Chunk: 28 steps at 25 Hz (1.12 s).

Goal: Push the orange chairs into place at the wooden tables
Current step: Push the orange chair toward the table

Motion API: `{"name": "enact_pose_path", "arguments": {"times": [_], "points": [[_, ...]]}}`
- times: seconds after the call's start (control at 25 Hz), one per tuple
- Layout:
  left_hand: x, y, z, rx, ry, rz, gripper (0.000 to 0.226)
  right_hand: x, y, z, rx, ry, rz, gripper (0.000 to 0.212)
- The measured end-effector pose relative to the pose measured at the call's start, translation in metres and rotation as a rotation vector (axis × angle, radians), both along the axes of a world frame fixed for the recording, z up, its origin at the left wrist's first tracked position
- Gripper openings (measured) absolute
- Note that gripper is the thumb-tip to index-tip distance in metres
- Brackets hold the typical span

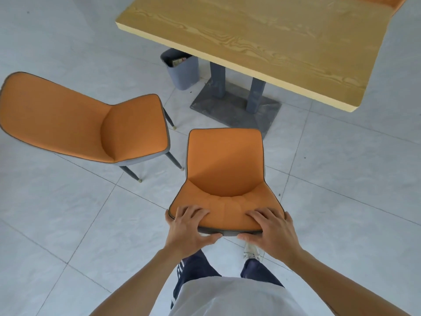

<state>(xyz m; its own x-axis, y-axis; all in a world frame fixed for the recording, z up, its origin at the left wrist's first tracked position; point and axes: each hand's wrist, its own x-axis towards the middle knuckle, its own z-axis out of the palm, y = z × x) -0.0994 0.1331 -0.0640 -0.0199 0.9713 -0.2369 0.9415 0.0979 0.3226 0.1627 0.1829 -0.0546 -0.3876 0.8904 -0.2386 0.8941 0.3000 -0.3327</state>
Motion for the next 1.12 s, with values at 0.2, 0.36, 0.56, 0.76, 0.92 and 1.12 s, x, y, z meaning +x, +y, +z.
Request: {"name": "enact_pose_path", "arguments": {"times": [0.2,0.36,0.56,0.76,0.92,1.12], "points": [[-0.059,0.032,-0.007,0.03,0.008,-0.134,0.068,-0.058,-0.005,-0.004,0.027,-0.015,-0.164,0.077],[-0.091,0.058,-0.005,-0.02,-0.016,-0.24,0.073,-0.092,-0.01,-0.002,-0.024,-0.025,-0.292,0.078],[-0.116,0.098,0.003,-0.008,-0.04,-0.365,0.078,-0.124,-0.006,-0.001,-0.054,-0.033,-0.439,0.077],[-0.128,0.142,0.004,-0.011,-0.039,-0.4,0.081,-0.139,0.024,-0.003,-0.066,0.0,-0.484,0.08],[-0.123,0.178,0.003,-0.004,-0.035,-0.409,0.079,-0.132,0.058,-0.007,-0.069,0.017,-0.465,0.084],[-0.117,0.234,0.004,-0.064,-0.011,-0.388,0.075,-0.127,0.111,-0.008,-0.074,0.047,-0.485,0.086]]}}
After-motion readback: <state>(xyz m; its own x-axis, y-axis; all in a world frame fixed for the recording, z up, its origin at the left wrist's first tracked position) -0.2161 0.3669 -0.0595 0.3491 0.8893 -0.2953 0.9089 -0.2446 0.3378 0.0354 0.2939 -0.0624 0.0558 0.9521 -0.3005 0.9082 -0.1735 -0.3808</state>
